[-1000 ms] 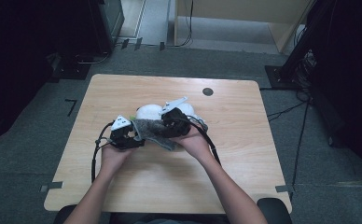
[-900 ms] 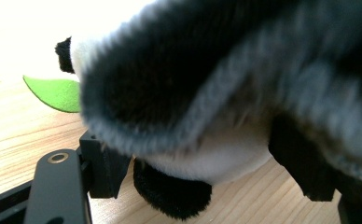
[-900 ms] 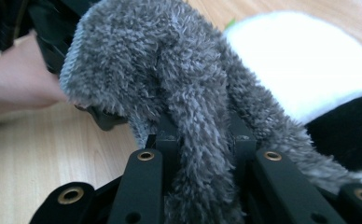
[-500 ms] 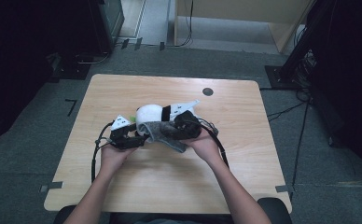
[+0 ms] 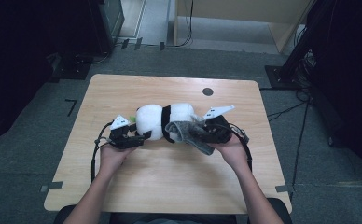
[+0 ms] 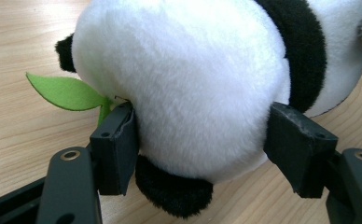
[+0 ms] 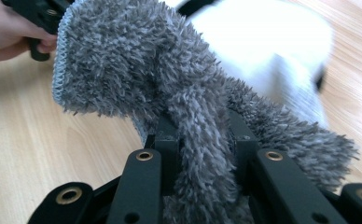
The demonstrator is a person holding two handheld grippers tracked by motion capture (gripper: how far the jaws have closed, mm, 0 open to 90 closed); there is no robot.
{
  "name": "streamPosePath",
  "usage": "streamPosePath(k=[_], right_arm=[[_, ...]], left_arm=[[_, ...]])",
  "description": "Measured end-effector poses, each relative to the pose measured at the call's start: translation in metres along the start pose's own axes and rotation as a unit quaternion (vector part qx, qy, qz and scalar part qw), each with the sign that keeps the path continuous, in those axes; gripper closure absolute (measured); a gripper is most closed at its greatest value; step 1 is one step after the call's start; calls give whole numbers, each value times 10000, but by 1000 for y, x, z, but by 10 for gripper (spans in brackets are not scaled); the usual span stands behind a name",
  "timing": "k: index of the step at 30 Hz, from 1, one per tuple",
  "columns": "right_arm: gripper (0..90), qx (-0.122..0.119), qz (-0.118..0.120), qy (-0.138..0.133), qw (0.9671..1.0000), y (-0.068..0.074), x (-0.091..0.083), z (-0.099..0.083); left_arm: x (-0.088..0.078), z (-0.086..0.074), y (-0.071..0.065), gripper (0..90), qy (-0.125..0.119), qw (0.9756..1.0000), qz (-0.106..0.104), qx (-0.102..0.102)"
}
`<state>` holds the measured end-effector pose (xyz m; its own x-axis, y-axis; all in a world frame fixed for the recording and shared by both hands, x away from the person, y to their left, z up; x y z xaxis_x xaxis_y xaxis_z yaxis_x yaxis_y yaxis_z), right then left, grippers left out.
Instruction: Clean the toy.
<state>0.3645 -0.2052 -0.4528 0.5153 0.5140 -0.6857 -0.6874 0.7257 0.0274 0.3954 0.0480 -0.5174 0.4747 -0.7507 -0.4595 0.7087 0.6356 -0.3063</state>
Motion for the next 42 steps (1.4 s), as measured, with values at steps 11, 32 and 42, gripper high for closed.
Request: streamPosePath(k=[11, 32, 42], right_arm=[[726, 154, -73, -36, 9998, -10, -9, -7], [726, -717, 774, 691, 9920, 93, 71, -15], [722, -337, 573, 478, 9966, 87, 105, -1]], left_arm=[[0, 1, 0, 303, 40, 10000, 16, 45], [-1, 2, -1, 308, 83, 9999, -9, 88], [-1, 2, -1, 308, 85, 9999, 7, 100]])
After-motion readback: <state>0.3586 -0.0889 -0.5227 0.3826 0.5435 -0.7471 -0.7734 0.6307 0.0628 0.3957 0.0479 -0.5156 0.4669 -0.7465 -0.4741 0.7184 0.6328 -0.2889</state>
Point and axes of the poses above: each handheld gripper's, and its own axes: x roughly forward along the jaws, z roughly out of its top, y roughly to its left, the point moved 7 cm from there along x, roughly forward along the jaws, and after that the axes turned 9 degrees about -z, right-handed, at the moved point
